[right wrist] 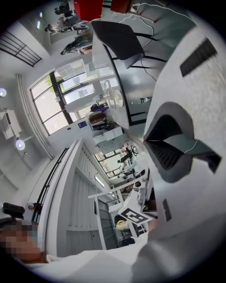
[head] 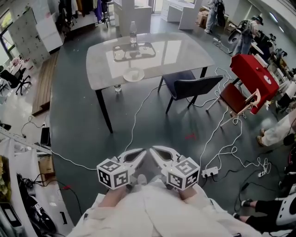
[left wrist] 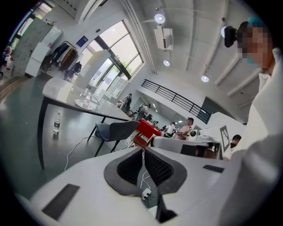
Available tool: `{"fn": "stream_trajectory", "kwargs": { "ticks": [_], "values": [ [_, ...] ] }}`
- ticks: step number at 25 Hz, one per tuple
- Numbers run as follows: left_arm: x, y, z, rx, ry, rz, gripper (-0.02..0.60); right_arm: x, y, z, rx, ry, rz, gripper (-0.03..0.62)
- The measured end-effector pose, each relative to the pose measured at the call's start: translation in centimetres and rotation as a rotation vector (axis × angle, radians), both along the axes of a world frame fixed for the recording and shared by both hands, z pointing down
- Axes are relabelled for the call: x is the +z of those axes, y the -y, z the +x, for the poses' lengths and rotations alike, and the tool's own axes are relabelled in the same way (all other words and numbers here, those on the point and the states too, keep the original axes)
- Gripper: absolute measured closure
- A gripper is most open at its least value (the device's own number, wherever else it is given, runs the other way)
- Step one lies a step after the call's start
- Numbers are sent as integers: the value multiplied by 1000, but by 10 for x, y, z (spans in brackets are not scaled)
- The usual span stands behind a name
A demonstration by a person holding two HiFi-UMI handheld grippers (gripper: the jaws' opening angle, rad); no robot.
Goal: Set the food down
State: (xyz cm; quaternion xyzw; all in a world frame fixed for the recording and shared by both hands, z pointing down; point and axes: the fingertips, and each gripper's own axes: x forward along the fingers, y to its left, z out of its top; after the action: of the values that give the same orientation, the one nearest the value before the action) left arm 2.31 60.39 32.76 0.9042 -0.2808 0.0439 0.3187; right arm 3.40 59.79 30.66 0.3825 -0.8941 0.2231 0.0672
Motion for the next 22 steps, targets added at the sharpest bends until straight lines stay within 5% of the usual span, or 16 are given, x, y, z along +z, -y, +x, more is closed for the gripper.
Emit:
{"fn": "stream_trajectory", "kwargs": {
  "ticks": [10,22],
  "values": [
    [21,46,-9,2,-17,-70,555,16,55,-1,24,14,-77,592],
    [24,168,-3,-62,-12,-77,555,17,181,8,-25,19,-97,592]
  ]
}}
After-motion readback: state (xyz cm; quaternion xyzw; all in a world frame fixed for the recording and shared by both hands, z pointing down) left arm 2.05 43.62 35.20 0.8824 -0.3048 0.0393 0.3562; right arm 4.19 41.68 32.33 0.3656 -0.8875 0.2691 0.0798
